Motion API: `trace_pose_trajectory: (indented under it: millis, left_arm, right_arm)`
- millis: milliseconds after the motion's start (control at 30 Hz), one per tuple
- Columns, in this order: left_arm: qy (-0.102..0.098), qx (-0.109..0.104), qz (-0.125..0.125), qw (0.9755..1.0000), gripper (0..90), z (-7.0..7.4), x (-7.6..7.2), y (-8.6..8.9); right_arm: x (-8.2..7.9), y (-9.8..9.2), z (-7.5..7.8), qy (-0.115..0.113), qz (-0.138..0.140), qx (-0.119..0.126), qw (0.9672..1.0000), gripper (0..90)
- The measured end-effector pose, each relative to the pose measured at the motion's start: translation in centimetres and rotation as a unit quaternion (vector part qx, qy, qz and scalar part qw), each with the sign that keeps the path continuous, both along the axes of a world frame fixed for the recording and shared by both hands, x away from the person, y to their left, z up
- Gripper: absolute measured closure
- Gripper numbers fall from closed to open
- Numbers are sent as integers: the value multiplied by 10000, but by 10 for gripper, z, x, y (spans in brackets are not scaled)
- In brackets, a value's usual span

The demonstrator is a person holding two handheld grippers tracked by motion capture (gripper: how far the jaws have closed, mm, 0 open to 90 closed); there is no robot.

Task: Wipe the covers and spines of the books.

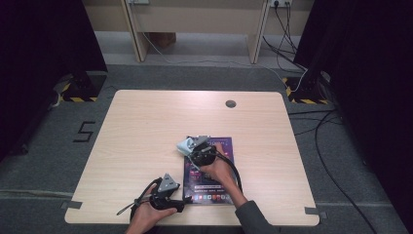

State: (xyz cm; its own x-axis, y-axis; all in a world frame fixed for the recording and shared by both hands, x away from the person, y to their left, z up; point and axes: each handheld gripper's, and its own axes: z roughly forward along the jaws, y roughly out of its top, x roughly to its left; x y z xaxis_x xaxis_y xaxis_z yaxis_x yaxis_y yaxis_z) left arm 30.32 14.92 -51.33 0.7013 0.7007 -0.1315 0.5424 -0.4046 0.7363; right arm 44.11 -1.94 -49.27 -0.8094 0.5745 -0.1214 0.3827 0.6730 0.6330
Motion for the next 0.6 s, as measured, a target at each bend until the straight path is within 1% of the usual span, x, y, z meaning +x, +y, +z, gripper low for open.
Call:
trace_pose_trajectory:
  millis: [100,200,267,300,333,400,467,600]
  left_arm:
    - [-11,11,9,10000,326,0,0,0]
    - [-25,16,18,10000,325,0,-1,-1]
    - [-46,29,30,10000,325,0,-1,-1]
    - [-49,15,49,10000,324,0,-1,-1]
    - [-53,23,52,10000,323,0,-2,-1]
    - [-65,24,66,10000,323,0,-2,-2]
    - [-79,26,89,9999,323,0,-3,-2]
    - [-101,43,119,9999,322,0,-4,-2]
  right_arm:
    - [-4,-1,0,-4,4,-10,10000,730]
    - [-7,-2,-1,-35,29,56,10000,730]
    - [-9,-4,-1,-35,20,38,10000,730]
    - [-11,-4,-1,8,12,43,10000,730]
    - [-12,-5,-1,-31,53,43,10000,730]
    - [-17,-6,-1,9,-10,19,10000,730]
    - [-19,-8,-1,-37,72,27,10000,730]
    - [-26,-11,-1,-12,62,25,10000,730]
